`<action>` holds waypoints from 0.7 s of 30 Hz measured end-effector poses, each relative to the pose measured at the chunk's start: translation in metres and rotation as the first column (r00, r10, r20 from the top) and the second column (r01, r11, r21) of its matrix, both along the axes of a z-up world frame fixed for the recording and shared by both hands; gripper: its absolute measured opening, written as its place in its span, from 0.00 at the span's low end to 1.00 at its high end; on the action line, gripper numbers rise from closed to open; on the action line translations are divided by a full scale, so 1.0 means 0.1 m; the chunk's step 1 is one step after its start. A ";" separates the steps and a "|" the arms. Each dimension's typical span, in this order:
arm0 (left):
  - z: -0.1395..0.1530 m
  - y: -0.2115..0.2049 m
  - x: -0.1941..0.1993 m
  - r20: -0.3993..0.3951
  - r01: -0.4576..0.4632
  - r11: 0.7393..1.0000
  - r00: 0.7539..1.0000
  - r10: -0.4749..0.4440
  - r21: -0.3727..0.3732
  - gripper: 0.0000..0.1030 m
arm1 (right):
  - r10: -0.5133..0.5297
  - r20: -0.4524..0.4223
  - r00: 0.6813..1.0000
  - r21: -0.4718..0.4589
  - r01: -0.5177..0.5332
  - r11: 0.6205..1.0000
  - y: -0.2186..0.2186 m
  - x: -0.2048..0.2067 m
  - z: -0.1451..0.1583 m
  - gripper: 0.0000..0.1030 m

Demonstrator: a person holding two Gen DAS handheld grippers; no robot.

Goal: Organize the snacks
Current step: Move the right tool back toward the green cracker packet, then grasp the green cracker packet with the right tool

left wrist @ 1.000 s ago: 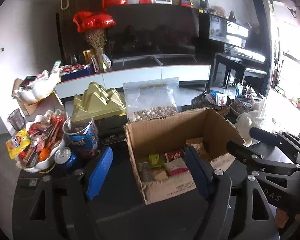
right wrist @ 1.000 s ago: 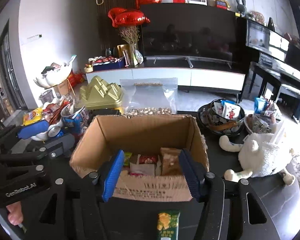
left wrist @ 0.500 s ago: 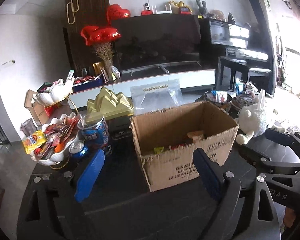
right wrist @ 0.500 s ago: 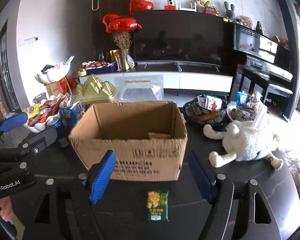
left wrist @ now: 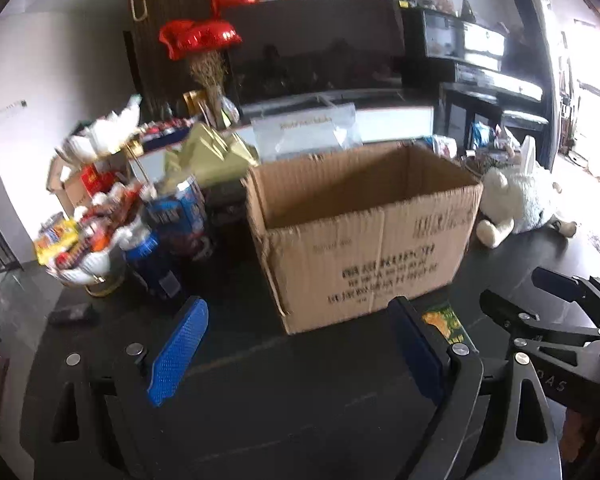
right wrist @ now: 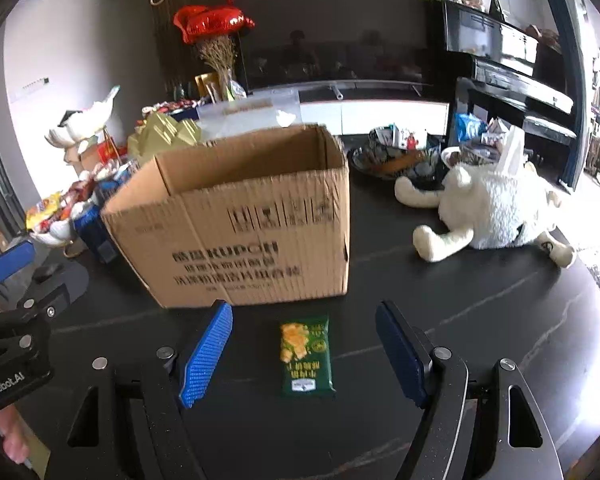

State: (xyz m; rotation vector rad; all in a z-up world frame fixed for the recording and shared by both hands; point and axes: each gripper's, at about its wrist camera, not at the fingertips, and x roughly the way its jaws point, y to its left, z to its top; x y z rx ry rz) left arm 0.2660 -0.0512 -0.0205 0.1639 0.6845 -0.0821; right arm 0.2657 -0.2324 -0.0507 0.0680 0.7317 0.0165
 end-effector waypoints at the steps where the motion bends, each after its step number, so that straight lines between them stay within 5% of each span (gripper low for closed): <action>1: -0.05 0.00 0.02 -0.015 -0.005 1.000 1.000 0.005 -0.006 0.89 | 0.001 -0.010 1.000 -0.004 -0.001 1.000 0.00 0.01 -0.05 0.73; 21: -1.00 -0.03 0.30 -0.213 -0.042 0.999 0.976 0.039 -0.008 0.89 | 0.033 -0.210 0.977 -0.043 -0.043 0.998 0.05 0.36 -0.86 0.73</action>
